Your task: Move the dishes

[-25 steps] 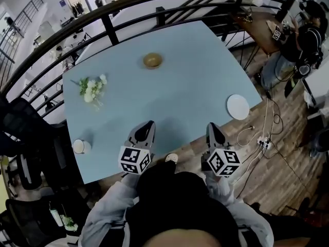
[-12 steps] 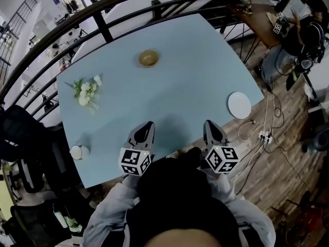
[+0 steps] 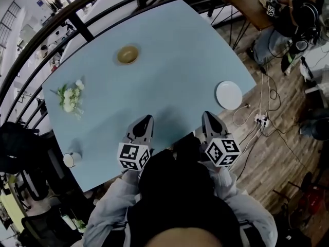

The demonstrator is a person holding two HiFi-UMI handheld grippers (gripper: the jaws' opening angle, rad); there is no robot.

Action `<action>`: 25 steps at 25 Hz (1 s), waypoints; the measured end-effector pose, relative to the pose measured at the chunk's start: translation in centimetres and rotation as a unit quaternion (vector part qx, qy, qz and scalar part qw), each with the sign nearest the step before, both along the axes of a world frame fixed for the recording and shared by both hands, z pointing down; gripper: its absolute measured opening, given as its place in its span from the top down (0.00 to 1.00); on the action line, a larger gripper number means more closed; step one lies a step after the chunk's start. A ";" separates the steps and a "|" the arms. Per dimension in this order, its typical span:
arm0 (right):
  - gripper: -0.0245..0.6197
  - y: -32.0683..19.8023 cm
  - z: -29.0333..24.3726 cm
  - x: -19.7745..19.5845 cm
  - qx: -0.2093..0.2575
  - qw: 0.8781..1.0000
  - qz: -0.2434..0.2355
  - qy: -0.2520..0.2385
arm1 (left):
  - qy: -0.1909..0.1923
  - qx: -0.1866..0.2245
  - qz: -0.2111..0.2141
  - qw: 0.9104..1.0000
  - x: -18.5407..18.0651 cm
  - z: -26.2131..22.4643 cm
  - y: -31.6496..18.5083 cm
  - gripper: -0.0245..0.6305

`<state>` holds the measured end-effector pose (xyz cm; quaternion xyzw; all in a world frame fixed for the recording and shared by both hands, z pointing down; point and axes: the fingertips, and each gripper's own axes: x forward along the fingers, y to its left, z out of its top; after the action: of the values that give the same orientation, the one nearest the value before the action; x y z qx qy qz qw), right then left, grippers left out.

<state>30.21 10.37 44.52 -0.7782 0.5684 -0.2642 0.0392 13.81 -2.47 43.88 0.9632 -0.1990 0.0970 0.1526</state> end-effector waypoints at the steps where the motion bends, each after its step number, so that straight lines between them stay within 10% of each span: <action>1: 0.95 0.5 0.1 1.0 -0.001 1.000 0.012 -0.003 | -0.003 -0.001 0.012 1.000 1.2 0.1 0.3 0.92; 13: 0.93 8.4 3.1 11.1 -0.002 0.985 0.147 -0.090 | -0.027 -0.023 0.126 0.991 13.3 2.1 5.1 0.92; 25: 0.69 10.9 10.1 16.9 -0.007 0.940 0.221 -0.259 | -0.099 -0.064 0.118 0.986 17.8 7.1 5.6 0.92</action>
<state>47.13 21.25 54.60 -0.7893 0.3508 -0.4449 0.2369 31.57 3.16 51.00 0.9538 -0.0914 0.2218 0.1808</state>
